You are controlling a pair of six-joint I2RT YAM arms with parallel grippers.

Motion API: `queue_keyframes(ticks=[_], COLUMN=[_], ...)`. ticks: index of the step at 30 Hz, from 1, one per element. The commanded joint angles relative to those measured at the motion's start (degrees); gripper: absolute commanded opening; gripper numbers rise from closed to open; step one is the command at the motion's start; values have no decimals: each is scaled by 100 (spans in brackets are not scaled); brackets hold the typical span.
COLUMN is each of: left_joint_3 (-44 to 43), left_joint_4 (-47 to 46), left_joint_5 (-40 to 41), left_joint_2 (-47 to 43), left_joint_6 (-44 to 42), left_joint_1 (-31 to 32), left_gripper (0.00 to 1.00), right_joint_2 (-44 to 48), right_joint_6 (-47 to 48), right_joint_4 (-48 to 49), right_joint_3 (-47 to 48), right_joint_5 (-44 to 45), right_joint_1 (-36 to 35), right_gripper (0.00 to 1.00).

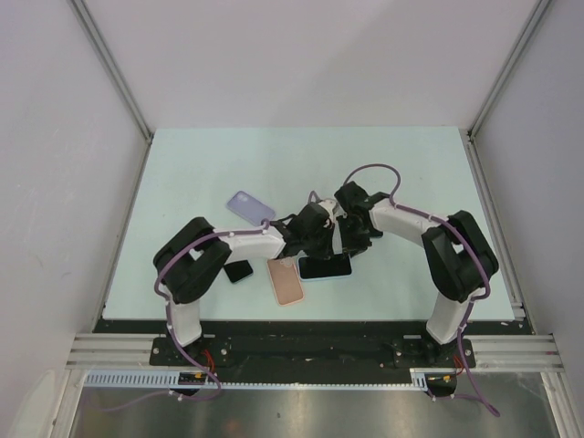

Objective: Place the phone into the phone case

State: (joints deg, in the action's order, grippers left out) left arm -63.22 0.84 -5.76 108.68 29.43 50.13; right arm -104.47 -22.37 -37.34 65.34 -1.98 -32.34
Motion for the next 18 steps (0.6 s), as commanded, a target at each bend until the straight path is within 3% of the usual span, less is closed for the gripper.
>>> queue_keyframes(ticks=[1, 11, 18], left_joint_3=[424, 1048, 1453], left_joint_4=[1146, 786, 593], left_joint_5=[767, 919, 366], left_joint_2=[-355, -1850, -2579], left_joint_6=[-210, -183, -104], left_joint_1=[6, -64, -442], left_gripper=[5, 13, 34], right_joint_2=[-558, 725, 1700], right_joint_6=[66, 49, 31], right_joint_4=[737, 974, 1509], right_joint_3=[-645, -645, -803], right_joint_5=[822, 479, -318], right_joint_1=[-220, -98, 236], right_gripper=[0, 2, 11])
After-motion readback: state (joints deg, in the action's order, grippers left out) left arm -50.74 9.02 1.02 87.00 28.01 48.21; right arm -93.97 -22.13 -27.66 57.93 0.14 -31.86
